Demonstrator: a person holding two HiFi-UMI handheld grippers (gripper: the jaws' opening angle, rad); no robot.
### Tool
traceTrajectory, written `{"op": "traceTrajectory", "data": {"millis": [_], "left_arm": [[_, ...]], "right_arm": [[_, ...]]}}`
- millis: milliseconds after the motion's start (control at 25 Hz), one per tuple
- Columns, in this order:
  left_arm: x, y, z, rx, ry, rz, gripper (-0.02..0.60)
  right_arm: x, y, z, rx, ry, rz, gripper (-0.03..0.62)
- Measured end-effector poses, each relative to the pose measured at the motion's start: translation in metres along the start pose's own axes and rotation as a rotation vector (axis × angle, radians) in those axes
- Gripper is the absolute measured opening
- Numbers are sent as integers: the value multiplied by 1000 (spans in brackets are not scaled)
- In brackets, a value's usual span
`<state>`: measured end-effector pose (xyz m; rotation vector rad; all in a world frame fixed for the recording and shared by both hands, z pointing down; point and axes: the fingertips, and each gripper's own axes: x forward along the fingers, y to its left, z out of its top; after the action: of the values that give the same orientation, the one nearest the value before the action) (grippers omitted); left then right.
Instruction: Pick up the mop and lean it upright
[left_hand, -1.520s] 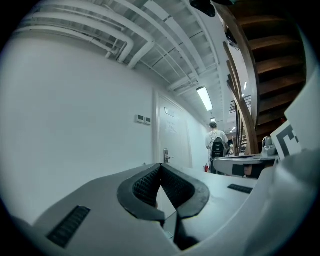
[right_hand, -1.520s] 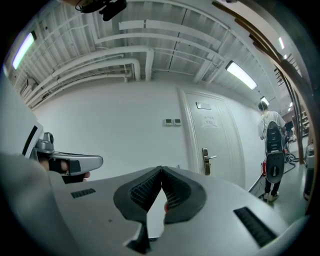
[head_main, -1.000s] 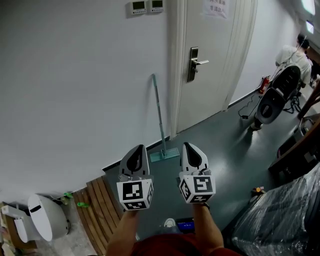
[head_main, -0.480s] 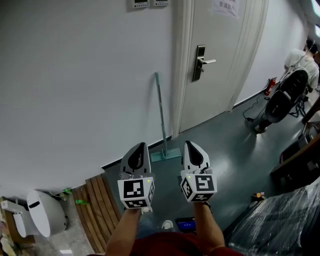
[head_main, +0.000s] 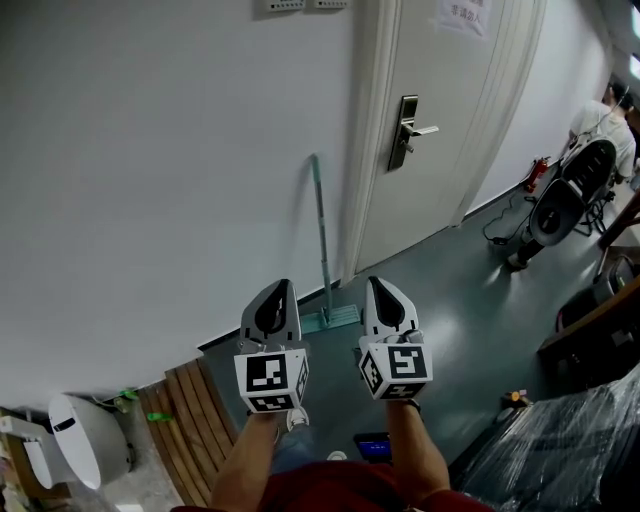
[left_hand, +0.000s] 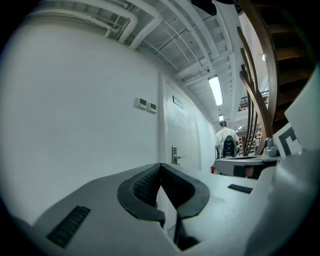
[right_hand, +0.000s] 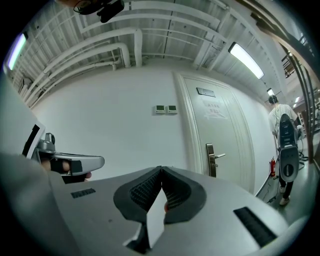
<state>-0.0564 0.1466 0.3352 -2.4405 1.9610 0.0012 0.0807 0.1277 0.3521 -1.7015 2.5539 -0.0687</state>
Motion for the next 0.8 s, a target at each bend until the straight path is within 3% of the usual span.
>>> {"op": "traceTrajectory", "data": {"millis": [800], "left_arm": [[122,102,1,-32,-17,-94,14]], "right_arm": [[149,23,2,-33,-7,-78,17]]}}
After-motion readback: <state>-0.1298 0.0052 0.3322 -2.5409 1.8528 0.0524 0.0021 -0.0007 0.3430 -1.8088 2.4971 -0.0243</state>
